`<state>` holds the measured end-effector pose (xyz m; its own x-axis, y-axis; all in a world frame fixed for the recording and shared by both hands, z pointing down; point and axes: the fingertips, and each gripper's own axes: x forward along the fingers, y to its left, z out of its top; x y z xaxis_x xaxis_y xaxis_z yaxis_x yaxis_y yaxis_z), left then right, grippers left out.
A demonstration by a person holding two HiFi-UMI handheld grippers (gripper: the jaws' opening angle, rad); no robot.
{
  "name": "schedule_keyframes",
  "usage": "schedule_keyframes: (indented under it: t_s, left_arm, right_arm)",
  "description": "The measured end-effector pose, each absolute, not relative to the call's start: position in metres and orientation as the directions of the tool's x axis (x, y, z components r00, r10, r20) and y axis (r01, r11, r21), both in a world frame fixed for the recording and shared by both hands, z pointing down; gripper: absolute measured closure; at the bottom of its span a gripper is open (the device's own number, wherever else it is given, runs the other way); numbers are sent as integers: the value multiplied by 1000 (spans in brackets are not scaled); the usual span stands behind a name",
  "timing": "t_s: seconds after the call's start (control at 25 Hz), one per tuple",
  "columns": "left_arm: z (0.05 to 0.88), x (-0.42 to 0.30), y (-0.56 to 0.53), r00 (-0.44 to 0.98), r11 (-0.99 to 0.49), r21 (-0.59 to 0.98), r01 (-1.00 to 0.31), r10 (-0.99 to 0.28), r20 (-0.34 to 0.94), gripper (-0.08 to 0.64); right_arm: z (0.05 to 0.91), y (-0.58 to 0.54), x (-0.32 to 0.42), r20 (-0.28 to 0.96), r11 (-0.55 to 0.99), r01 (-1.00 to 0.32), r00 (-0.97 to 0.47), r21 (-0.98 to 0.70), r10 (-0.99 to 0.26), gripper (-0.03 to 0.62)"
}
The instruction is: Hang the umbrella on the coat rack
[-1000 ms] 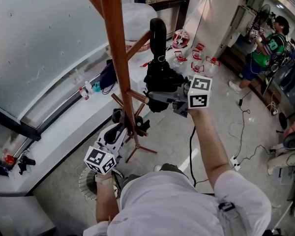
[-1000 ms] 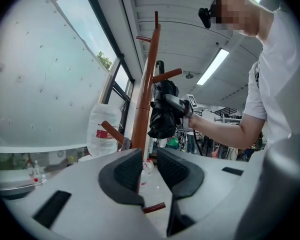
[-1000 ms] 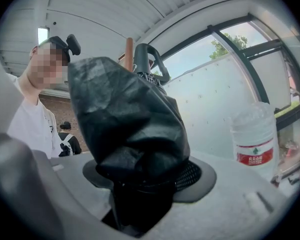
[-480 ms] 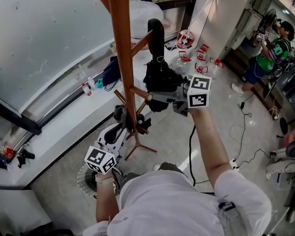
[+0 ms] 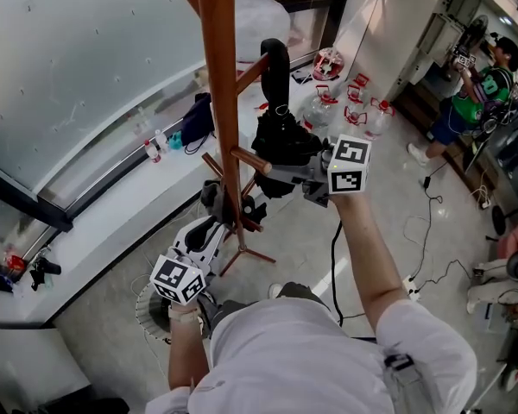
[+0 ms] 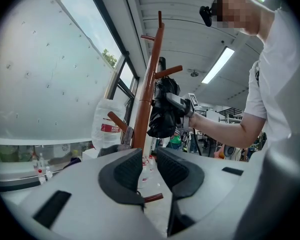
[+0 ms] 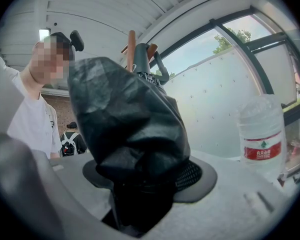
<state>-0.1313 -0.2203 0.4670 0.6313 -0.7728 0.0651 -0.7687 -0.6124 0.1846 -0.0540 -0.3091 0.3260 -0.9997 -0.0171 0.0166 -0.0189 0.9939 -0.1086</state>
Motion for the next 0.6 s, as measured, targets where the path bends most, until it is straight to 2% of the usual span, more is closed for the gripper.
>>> schedule_keyframes:
  t_s: [0.24,0.6]
  left_arm:
    - [474,-129,-215,639,-616,197,-763,-765,82,486]
    - [483,-126,-207,644,-616,216,-758,-758,102,486]
  right_arm:
    - [341,-303,-64,50,997,-33,-998,-74,-30,302]
    - [345,-303,-71,26,996,-79,-997,-40,-78,302]
